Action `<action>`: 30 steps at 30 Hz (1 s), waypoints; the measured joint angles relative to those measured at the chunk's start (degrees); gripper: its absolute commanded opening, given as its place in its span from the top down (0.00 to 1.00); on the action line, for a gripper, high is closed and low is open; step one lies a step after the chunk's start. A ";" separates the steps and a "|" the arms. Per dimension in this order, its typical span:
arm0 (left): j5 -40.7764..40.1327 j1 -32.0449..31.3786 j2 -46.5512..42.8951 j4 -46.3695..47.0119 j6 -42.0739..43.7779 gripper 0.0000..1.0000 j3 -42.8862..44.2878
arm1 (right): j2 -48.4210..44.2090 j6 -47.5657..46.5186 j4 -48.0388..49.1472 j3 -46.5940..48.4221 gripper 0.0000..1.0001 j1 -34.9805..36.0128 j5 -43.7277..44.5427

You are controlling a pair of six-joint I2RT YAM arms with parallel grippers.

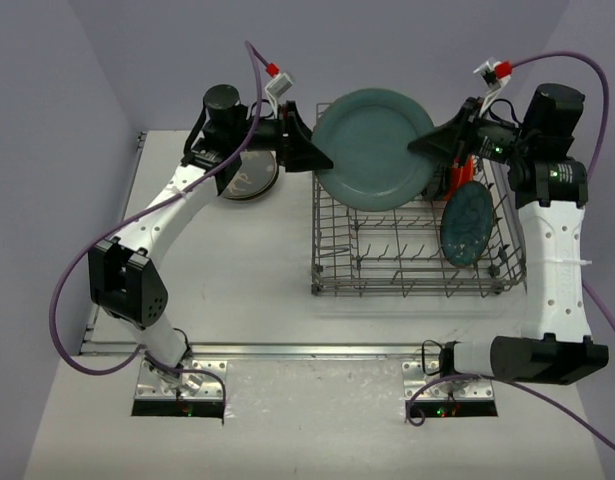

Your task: Unload the plates from the dish rack

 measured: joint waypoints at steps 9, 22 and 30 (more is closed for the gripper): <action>-0.74 -0.01 0.77 9.25 -7.88 1.00 -1.34 | 0.89 4.00 2.95 -0.28 0.67 4.44 4.62; -1.87 20.67 1.02 10.62 -20.27 1.00 -8.38 | 2.19 7.52 1.27 -0.28 0.05 -0.18 11.23; -11.17 36.13 12.29 -8.68 -7.74 1.00 2.62 | 3.69 5.82 -3.33 -0.26 0.05 -3.60 16.36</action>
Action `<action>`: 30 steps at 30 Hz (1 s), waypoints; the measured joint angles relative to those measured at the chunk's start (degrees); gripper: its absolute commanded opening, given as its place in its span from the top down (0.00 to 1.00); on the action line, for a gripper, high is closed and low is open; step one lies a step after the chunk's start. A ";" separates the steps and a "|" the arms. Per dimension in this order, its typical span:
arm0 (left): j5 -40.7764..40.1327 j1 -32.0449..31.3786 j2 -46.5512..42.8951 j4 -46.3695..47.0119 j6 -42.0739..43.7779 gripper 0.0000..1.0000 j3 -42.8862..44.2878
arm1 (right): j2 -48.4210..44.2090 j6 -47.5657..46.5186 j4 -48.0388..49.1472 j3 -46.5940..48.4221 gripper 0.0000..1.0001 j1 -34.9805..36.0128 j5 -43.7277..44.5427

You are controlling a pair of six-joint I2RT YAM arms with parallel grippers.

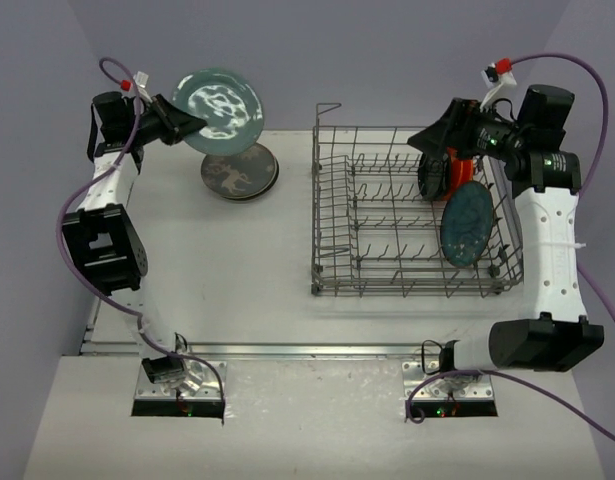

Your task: Unload the plates from the dish rack

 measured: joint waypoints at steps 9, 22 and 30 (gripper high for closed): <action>-3.04 0.55 11.86 -13.84 10.03 1.00 4.52 | 1.51 -2.33 -4.81 0.00 0.04 -0.02 2.95; -0.99 0.13 20.32 -15.02 11.38 0.90 6.98 | 3.91 -4.27 -10.20 1.31 0.05 -0.02 3.77; 1.71 -0.45 23.03 -10.05 6.59 0.82 6.91 | 4.94 -6.21 -13.20 1.49 0.05 -0.02 3.75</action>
